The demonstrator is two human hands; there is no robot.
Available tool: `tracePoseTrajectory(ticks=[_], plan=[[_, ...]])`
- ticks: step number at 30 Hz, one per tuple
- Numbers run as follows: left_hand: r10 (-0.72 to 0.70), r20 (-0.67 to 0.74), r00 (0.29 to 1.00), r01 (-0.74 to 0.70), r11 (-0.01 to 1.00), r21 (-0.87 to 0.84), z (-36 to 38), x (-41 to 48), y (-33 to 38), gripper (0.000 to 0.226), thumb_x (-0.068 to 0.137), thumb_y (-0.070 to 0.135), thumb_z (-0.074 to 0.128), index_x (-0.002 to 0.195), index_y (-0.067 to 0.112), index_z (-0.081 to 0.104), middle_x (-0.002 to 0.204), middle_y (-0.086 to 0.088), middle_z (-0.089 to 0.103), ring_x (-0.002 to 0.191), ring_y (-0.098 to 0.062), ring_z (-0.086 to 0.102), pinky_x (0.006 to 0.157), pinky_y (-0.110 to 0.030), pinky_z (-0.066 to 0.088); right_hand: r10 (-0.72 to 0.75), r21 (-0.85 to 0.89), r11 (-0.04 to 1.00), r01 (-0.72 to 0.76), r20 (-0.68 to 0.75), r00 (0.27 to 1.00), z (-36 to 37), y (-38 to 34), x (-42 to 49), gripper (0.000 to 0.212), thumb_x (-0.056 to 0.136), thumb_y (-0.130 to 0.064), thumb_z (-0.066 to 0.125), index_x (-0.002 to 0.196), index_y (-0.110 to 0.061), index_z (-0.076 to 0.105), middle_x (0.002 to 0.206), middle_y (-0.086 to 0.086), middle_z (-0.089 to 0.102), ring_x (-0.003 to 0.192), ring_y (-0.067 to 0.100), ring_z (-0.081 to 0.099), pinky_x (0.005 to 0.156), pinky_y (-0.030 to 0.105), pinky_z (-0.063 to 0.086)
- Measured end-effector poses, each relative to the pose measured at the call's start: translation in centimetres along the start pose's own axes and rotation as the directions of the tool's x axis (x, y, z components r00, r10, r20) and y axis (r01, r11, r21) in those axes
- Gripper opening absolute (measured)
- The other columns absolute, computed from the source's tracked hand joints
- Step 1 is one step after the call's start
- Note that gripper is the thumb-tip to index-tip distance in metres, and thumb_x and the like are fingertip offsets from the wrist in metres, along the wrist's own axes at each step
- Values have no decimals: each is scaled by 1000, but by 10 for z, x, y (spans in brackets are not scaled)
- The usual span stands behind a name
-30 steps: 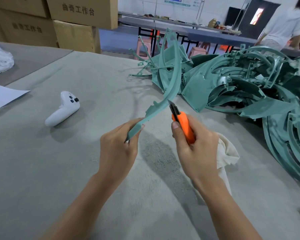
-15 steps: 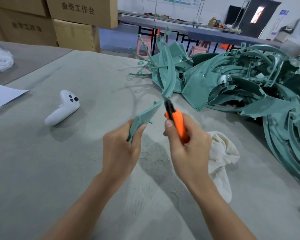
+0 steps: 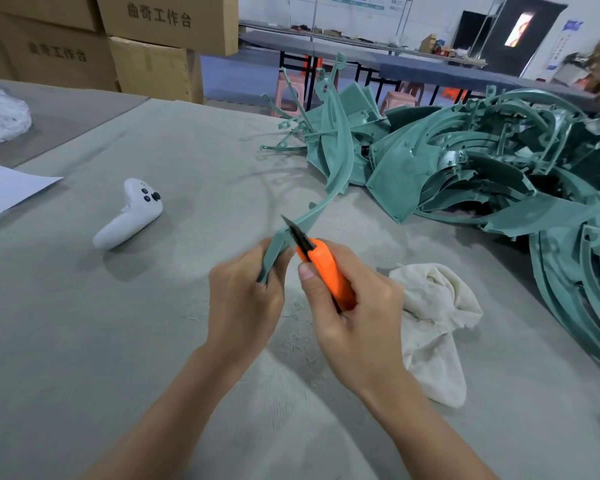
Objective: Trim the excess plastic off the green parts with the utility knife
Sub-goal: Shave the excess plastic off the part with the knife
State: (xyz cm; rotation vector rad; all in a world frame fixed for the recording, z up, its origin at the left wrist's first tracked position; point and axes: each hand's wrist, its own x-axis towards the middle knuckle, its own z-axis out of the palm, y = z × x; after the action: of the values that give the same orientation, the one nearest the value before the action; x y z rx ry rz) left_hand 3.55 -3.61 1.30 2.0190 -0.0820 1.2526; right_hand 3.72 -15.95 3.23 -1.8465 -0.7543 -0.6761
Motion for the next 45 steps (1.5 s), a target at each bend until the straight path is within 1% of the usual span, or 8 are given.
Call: tracePoseTrajectory(ticks=[6,12,19,26,29,34,40,45], plan=[[-96,48,994,95,995,18,4,-6,-4,22,87,13,66,67,13,57,55,25,48,45,11,37,48,-1,24,99,-34,994,-103,-84,991,-15,17,15,9,97,-20,60,91,-15,66,58,7,58,46,20,48,44,34,36],[-21,-16,1000,20,999,-33,0,1,0,42,87,19,50,66,43,23,44,17,17,51,-12,28,44,-13,20,-10,-12,1000,10,6,1000,2,1,-1,16,93,-18,63,104,-9,70,64,-30,39,54,-8,44,58,6,30],[-87,52,995,90,995,-44,5,-4,-6,52,86,11,59,62,43,27,53,20,45,44,4,35,45,-7,23,70,29,997,-71,19,997,-5,6,4,13,93,-23,62,100,-15,69,54,-14,47,46,7,43,50,13,30],[-57,8,998,57,998,-20,6,-5,-8,28,85,9,68,66,19,50,42,15,30,43,8,35,47,-2,23,159,-62,984,-164,-88,983,-17,25,16,13,96,-27,57,91,-18,64,59,9,60,53,25,58,52,42,42],[-40,6,999,40,999,-3,6,-6,-6,22,84,8,68,67,13,56,41,16,20,44,11,34,47,-2,22,141,-109,982,-155,-124,982,-16,25,16,8,97,-21,60,95,-16,66,61,4,61,53,18,55,51,35,41],[-98,-9,995,97,995,-21,4,-3,-5,50,89,12,61,63,40,29,43,10,33,44,-1,33,45,-9,24,51,-144,988,-59,-58,997,0,6,3,19,95,-18,60,109,-8,68,65,-19,49,51,-1,41,54,14,32],[-54,-27,998,54,999,6,2,0,-4,53,89,14,59,64,41,21,45,16,14,47,-6,30,44,-11,22,45,-65,997,-47,-34,998,0,3,3,18,93,-20,62,106,-10,70,67,-21,51,52,-1,44,54,13,33],[-86,20,996,86,996,-1,5,-6,-5,27,88,15,64,73,23,43,52,17,45,43,6,34,46,-5,22,94,-83,991,-101,-83,992,-13,16,13,10,96,-21,59,98,-15,67,59,0,60,49,16,52,47,28,38]])
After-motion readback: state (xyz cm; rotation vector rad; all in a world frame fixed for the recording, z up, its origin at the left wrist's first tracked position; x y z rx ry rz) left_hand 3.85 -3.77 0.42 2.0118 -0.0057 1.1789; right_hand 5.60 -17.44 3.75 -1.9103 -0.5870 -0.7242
